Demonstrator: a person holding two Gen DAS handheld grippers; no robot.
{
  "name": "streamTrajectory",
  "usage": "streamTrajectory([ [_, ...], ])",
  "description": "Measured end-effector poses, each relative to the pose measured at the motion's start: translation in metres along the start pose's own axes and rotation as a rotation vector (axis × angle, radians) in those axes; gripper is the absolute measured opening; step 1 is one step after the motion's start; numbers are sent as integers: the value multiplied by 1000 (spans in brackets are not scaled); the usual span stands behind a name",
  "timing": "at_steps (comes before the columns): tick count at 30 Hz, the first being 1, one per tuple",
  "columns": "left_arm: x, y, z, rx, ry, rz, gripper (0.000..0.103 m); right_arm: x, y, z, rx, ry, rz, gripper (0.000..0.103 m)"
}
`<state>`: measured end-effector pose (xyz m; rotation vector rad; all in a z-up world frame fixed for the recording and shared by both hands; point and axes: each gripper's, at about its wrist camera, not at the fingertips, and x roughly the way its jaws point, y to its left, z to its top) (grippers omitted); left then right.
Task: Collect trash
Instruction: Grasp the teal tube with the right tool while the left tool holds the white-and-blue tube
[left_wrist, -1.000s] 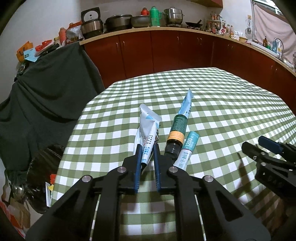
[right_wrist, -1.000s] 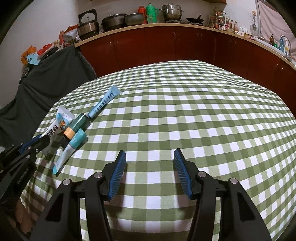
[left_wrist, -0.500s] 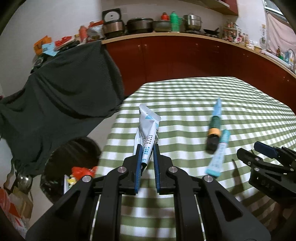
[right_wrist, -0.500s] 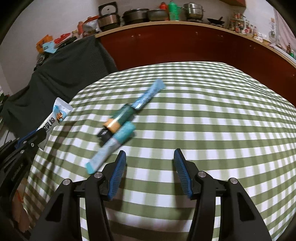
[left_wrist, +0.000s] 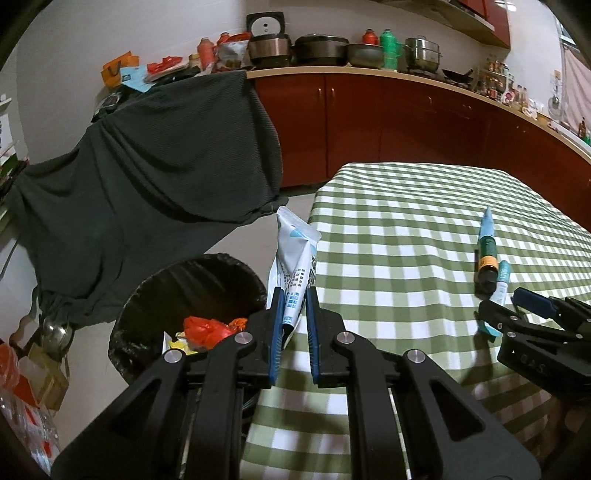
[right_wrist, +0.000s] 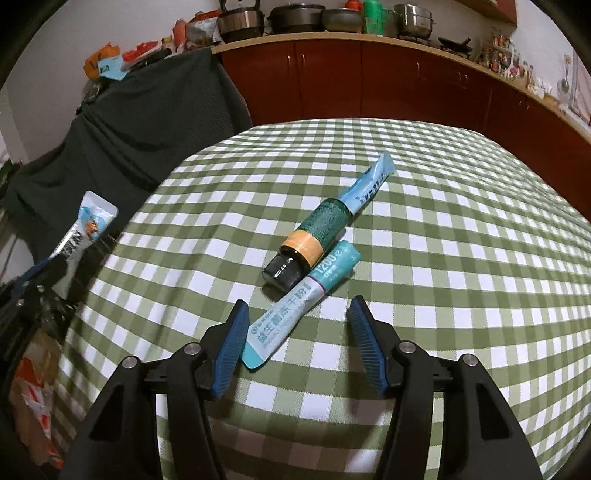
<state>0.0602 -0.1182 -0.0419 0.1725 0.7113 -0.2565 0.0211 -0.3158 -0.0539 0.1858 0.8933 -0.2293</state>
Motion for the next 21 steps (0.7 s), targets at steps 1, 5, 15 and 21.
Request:
streamTrajectory([
  [1, 0, 2, -1, -4, 2, 1, 12, 1, 1, 0, -12, 2, -15, 58],
  [5, 1, 7, -3, -14, 5, -1, 12, -2, -10, -2, -1, 4, -41, 59],
  [15, 0, 7, -7, -16, 10, -18, 12, -10, -27, -6, 1, -5, -69, 57],
  [21, -3, 3, -7, -11, 6, -21, 12, -11, -19, -7, -29, -11, -51, 37],
])
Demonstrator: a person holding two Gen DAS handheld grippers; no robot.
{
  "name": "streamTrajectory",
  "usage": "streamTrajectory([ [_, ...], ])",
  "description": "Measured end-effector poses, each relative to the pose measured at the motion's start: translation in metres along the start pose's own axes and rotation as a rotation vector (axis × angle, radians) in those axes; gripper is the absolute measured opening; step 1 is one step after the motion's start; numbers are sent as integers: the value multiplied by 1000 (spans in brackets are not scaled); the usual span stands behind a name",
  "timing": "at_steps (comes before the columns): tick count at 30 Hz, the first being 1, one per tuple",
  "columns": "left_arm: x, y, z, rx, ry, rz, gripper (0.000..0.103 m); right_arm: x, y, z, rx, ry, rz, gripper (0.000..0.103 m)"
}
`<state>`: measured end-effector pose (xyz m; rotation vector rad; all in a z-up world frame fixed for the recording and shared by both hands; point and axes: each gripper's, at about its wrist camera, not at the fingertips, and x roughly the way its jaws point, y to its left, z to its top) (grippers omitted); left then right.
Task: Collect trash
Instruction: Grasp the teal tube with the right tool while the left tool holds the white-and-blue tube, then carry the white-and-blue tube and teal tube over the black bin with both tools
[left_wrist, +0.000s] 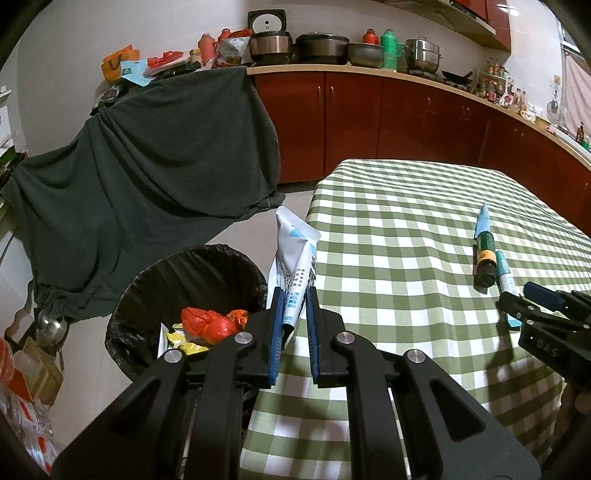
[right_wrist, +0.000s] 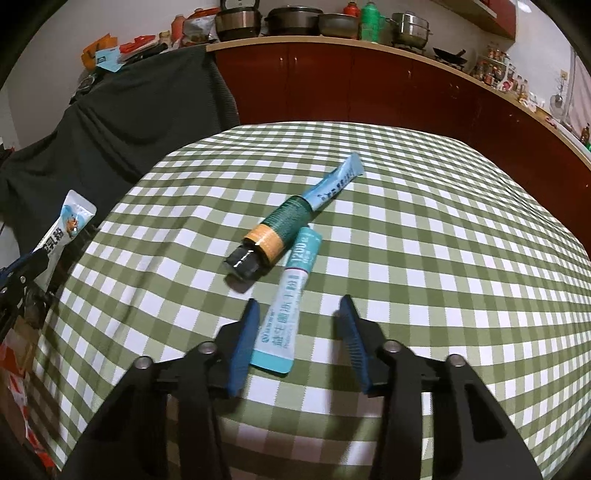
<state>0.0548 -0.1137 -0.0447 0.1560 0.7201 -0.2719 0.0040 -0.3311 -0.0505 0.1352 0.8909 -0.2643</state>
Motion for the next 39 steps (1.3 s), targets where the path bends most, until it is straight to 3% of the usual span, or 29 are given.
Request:
streamTrajectory([
  [6, 0, -1, -1, 1, 1, 0, 12, 0, -4, -1, 12, 8, 31, 21],
  [25, -10, -3, -7, -2, 0, 5, 12, -22, -9, -12, 34, -38, 78, 20],
  [39, -35, 36, -15, -50, -29, 88, 12, -41, 49, -7, -56, -83, 195, 20],
])
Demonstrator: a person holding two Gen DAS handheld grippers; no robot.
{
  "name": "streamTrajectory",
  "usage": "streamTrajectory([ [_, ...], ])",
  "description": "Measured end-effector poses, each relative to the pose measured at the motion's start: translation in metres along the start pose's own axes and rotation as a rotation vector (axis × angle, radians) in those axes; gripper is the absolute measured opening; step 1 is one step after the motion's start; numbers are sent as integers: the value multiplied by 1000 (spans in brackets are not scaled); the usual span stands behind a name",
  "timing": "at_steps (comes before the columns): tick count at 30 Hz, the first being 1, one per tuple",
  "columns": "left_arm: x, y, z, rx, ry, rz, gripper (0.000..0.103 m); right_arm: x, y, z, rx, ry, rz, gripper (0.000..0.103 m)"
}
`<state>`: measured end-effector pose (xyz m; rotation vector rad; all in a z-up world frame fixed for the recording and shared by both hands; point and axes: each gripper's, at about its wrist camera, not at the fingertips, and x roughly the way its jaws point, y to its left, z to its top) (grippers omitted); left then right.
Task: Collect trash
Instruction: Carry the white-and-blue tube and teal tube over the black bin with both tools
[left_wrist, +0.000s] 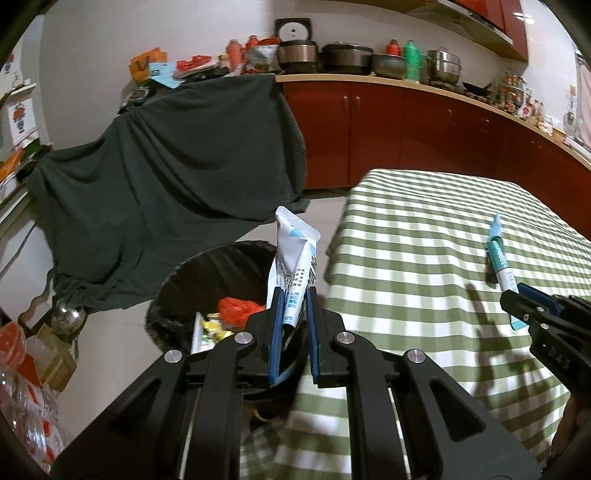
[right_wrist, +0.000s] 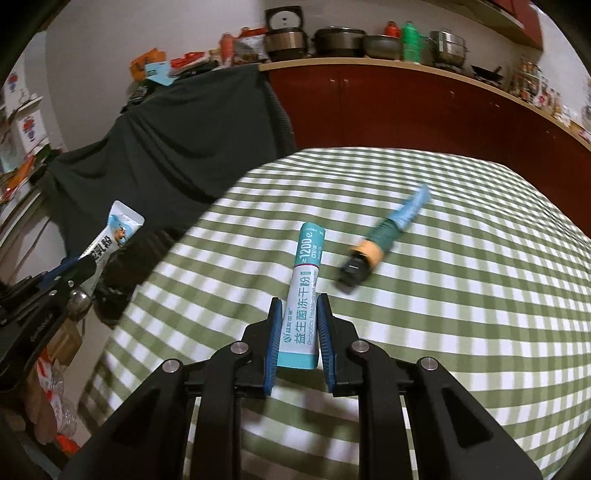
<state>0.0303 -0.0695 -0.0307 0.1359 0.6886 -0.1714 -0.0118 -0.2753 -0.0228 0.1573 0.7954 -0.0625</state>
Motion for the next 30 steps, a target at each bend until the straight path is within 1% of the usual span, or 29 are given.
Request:
streamTrajectory([
  [9, -5, 56, -3, -72, -5, 100, 12, 6, 54, 18, -87, -38, 82, 20],
  [14, -2, 82, -5, -107, 1, 142, 12, 12, 85, 31, -121, -52, 139, 20],
  [21, 9, 106, -7, -143, 14, 184, 12, 29, 126, 42, -174, -48, 211, 20],
  [30, 29, 124, -4, -182, 31, 211, 12, 55, 160, 52, -228, -18, 259, 20],
])
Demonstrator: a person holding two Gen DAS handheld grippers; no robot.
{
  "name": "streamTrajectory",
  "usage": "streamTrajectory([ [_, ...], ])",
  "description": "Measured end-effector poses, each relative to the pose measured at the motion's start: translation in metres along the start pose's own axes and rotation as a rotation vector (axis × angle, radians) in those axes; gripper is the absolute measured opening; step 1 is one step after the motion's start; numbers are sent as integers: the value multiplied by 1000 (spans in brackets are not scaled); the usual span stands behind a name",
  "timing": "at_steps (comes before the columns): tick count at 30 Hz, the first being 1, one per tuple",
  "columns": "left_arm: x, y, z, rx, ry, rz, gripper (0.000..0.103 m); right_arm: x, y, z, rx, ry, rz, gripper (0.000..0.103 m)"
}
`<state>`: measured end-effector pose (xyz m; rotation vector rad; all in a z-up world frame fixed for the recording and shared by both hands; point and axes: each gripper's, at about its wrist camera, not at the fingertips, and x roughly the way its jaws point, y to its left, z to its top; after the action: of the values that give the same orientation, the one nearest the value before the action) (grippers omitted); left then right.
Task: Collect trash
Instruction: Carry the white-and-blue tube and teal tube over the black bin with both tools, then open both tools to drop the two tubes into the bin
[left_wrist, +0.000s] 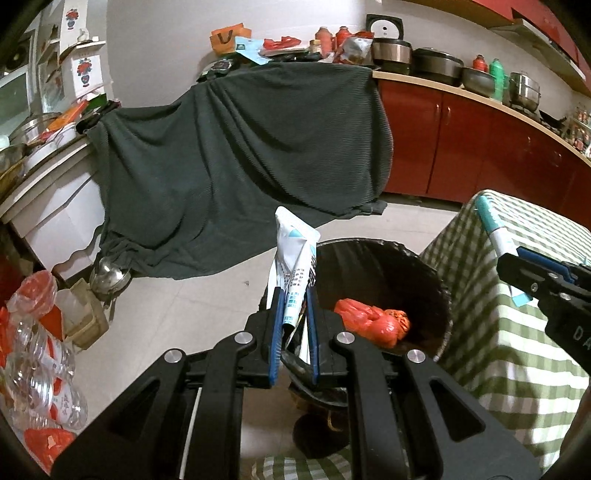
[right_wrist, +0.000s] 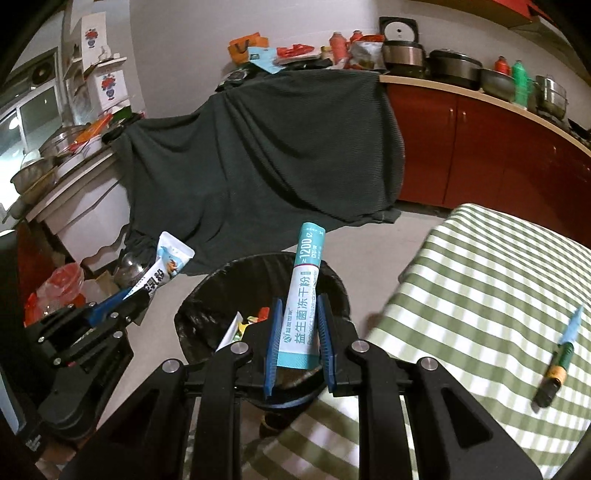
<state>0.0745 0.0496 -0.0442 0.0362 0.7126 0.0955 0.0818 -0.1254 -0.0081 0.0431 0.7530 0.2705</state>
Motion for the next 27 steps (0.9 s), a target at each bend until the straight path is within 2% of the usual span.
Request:
streamTrajectory([
  [15, 40, 6, 7, -32, 40, 5, 12, 49, 12, 11, -14, 67, 25, 20],
  [18, 45, 5, 7, -36, 39, 5, 15, 55, 11, 13, -12, 75, 27, 20],
  [20, 47, 6, 8, -38, 39, 8, 16, 59, 10, 14, -8, 84, 32, 25],
  [21, 49, 6, 8, -43, 41, 8, 16, 60, 9, 14, -1, 86, 29, 33],
  [23, 50, 7, 7, -46, 46, 7, 20, 60, 7, 14, 14, 84, 21, 39],
  [24, 51, 7, 7, -46, 47, 9, 26, 59, 7, 14, 19, 81, 23, 40],
  [27, 50, 9, 7, -50, 47, 10, 32, 55, 7, 14, 15, 70, 15, 42],
])
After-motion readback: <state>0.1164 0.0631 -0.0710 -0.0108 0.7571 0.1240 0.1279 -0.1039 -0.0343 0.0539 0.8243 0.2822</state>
